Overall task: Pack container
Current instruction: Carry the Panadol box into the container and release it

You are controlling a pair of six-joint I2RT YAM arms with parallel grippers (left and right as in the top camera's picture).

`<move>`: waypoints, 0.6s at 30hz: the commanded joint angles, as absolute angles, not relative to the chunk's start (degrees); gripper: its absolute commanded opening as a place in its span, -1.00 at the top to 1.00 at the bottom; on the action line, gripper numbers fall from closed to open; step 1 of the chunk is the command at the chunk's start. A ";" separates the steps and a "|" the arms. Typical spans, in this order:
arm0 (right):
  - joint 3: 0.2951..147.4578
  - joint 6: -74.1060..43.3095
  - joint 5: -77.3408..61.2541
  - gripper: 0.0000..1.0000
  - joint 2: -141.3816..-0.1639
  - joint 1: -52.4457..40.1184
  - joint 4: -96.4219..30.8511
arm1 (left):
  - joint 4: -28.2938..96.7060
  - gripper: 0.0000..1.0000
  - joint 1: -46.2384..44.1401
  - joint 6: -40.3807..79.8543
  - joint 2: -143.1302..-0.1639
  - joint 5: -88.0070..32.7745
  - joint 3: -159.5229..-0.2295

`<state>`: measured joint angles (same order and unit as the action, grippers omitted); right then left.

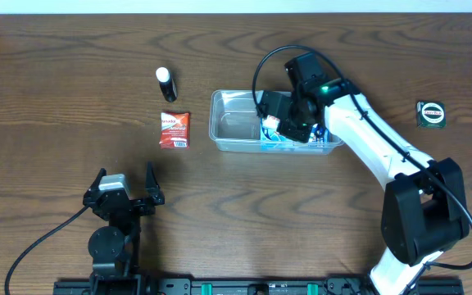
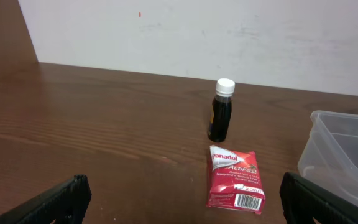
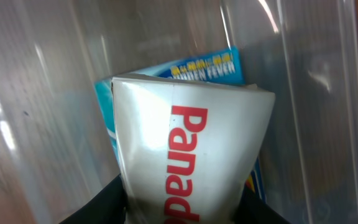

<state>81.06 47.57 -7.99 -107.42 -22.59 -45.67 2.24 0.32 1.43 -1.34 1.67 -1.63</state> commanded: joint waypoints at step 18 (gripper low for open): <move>81.28 52.03 -9.76 0.22 -110.96 -20.21 -46.09 | 3.97 -0.96 0.58 0.86 -1.34 2.11 -0.23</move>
